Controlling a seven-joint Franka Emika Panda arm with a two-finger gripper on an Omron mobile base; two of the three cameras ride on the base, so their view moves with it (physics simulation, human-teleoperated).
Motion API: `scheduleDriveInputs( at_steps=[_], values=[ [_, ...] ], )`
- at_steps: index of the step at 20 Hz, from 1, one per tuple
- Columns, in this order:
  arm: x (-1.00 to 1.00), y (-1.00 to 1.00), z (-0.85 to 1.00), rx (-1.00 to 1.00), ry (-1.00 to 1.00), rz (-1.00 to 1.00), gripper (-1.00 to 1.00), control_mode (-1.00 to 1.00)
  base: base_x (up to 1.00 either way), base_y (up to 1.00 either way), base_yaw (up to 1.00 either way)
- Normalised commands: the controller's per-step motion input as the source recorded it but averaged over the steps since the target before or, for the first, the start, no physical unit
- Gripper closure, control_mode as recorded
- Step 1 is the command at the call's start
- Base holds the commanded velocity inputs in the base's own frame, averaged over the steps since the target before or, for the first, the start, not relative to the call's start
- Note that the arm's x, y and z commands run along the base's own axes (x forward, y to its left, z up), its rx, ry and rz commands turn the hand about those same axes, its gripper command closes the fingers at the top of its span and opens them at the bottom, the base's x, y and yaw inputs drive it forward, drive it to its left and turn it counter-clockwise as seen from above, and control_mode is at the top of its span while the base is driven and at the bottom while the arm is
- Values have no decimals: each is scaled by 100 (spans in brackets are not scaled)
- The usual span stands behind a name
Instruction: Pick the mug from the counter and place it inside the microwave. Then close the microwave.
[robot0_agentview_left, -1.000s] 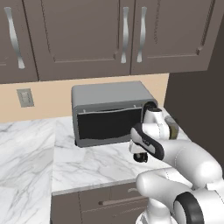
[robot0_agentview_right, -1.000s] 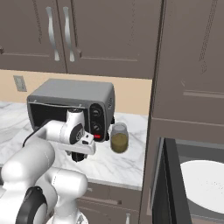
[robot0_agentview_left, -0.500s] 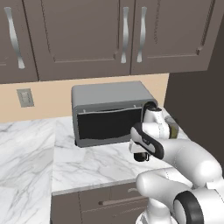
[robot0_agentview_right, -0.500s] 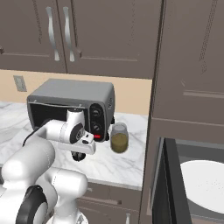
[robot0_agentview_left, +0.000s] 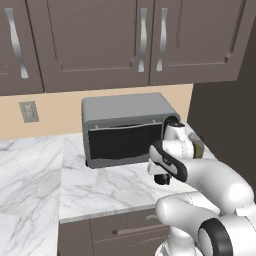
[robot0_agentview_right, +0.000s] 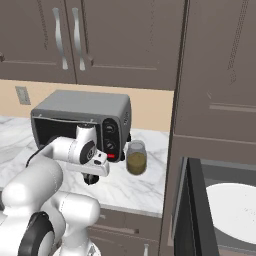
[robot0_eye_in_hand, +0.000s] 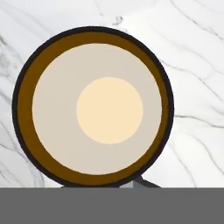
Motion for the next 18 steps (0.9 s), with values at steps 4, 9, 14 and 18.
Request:
scheduleDriveInputs(
  at_steps=[4,9,14,18],
  values=[
    [-5,0,11,0,0,0,100,-100,0,0,0],
    [-11,0,45,3,-7,0,100,-100,0,0,0],
    [-57,2,57,7,-12,0,100,-100,0,0,0],
    [-75,11,59,2,-16,0,100,-100,0,0,0]
  ],
)
